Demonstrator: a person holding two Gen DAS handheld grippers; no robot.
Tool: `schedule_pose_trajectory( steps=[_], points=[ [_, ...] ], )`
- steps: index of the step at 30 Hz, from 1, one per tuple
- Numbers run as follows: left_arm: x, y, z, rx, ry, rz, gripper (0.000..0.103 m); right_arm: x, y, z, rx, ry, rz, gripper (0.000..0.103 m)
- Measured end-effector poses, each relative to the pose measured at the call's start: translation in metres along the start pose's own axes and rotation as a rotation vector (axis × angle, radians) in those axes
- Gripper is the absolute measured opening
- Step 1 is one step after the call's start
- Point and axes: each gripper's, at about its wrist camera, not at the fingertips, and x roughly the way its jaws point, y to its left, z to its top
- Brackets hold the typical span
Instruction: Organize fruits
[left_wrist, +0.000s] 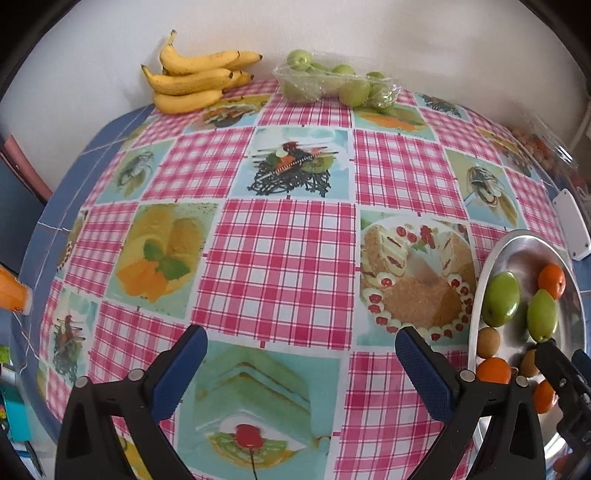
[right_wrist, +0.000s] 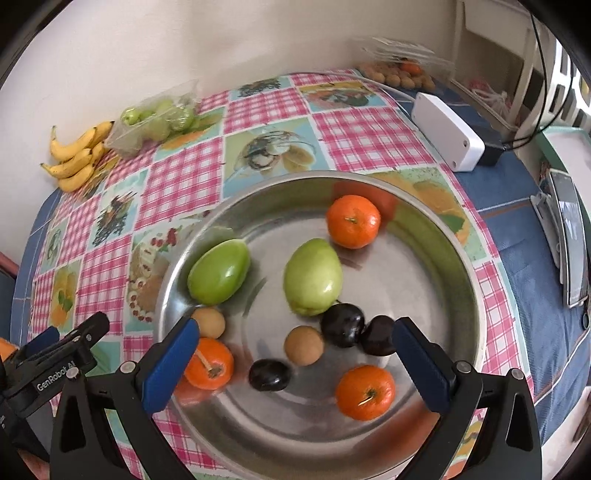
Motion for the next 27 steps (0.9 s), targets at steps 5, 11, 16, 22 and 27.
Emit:
schedule_pose_trajectory(
  steps=[5, 11, 16, 22, 27],
  points=[
    [-0.014, 0.003, -0.004, 0.01, -0.041, -0.031, 0.103, -0.006, 0.012, -0.008, -0.014, -0.006, -0.004, 0.103],
    [-0.023, 0.008, -0.012, 0.024, -0.054, 0.037, 0.103, -0.007, 0.025, -0.019, -0.027, 0.009, 0.011, 0.103],
    [-0.029, 0.015, -0.022, 0.015, -0.066, 0.057, 0.103, -0.014, 0.031, -0.029, -0.052, -0.001, 0.004, 0.103],
    [-0.035, 0.017, -0.035, 0.036, -0.046, 0.057, 0.103, -0.023, 0.031, -0.041, -0.057, -0.004, -0.007, 0.103],
    [-0.049, 0.021, -0.044, 0.045, -0.074, 0.072, 0.103, -0.034, 0.032, -0.05, -0.063, -0.022, -0.007, 0.103]
  ],
)
